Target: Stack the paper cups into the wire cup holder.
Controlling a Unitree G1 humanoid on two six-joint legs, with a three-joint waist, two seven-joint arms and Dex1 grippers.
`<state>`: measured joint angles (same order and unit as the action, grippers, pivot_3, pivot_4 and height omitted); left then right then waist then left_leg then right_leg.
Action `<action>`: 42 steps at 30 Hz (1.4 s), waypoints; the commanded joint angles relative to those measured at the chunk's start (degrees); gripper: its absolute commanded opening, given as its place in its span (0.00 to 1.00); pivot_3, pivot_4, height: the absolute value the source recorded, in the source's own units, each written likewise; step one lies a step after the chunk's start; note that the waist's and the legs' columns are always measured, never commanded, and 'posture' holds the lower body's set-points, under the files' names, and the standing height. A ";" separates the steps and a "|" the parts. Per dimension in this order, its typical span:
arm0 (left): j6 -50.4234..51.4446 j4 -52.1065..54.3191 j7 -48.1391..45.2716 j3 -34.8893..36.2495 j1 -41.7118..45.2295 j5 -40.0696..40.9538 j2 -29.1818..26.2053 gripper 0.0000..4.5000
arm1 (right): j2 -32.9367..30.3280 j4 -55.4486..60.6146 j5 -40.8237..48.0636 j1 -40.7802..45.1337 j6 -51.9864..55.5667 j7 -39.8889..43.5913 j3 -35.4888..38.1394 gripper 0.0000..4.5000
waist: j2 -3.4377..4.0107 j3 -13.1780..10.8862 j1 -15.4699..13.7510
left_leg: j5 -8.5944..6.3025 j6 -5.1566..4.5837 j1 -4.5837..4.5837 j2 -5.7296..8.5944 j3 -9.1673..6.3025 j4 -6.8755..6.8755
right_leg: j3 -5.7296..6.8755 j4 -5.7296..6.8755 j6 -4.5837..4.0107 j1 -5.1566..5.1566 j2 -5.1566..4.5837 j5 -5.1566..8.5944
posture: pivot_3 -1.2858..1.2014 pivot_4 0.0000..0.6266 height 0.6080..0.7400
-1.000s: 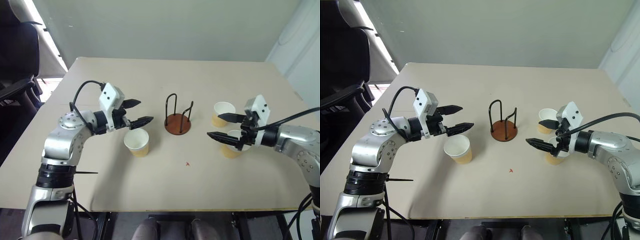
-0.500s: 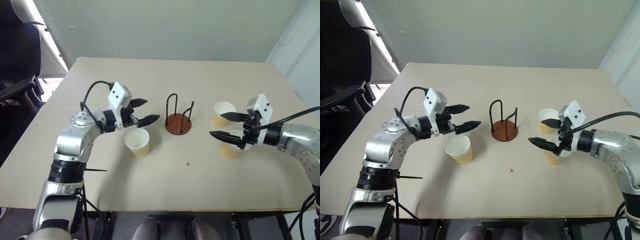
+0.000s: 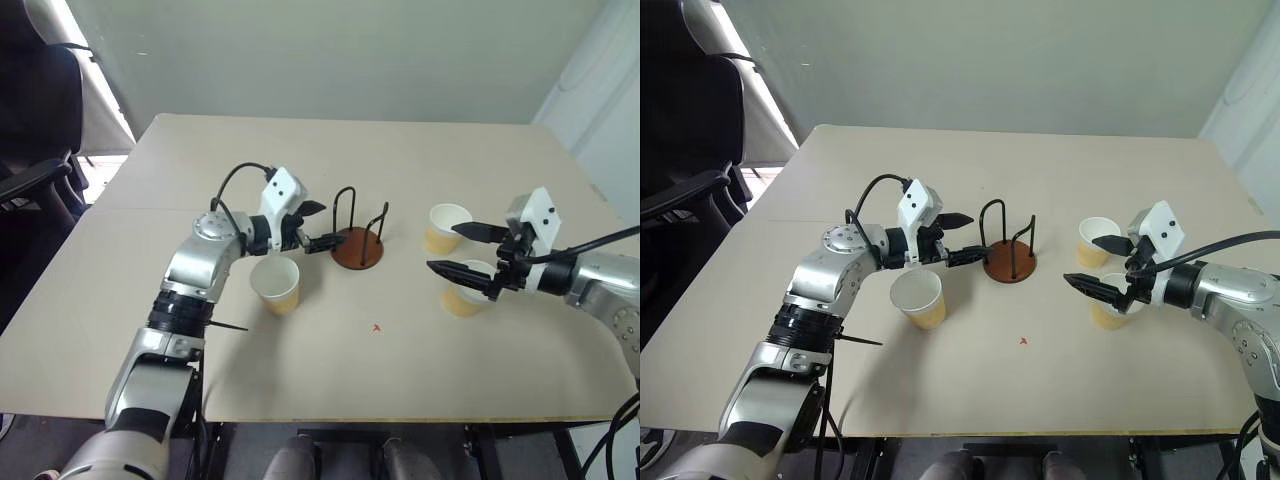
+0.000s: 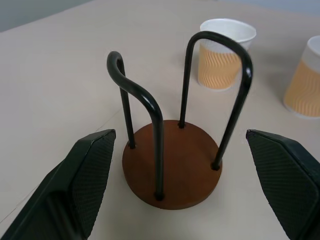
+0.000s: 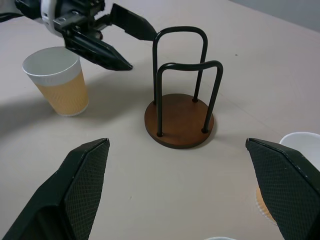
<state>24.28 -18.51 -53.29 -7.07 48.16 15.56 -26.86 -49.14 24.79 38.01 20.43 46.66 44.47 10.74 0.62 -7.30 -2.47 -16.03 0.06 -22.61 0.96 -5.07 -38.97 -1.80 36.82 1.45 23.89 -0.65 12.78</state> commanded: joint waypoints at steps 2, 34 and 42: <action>-2.91 -1.32 0.04 0.63 2.31 -1.23 1.09 1.00 | -1.00 1.34 0.65 0.03 -0.25 -0.29 2.83 0.99 | 0.00 0.00 -0.03 | 0.00 -0.01 -0.01 0.00 0.00 -0.02 | 0.00 0.00 0.02 0.00 0.00 0.00 | 0.52 0.24 1.00; -8.07 -12.68 1.76 1.14 5.42 -4.86 8.11 0.61 | -0.96 1.44 0.57 -0.33 -0.04 -1.61 3.63 1.00 | 0.00 0.00 -0.13 | 0.03 -0.11 -0.12 0.02 0.00 -0.11 | 0.00 -0.02 0.14 0.01 0.00 -0.02 | 0.52 0.24 1.00; -8.89 -14.87 2.10 1.24 5.76 -4.93 8.76 0.01 | -0.92 1.54 0.75 -0.57 -0.07 -2.12 3.87 1.00 | 0.00 0.00 -0.18 | 0.03 -0.12 -0.14 0.03 0.00 -0.12 | 0.00 -0.03 0.16 0.01 0.00 -0.02 | 0.52 0.24 1.00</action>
<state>16.24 -34.13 -50.98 -6.67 52.48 10.53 -18.54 -49.72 24.93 38.03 19.74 46.78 42.76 12.39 0.61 -7.30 -2.65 -15.99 -0.07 -22.75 0.99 -5.07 -39.09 -1.81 36.79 1.62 23.90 -0.65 12.76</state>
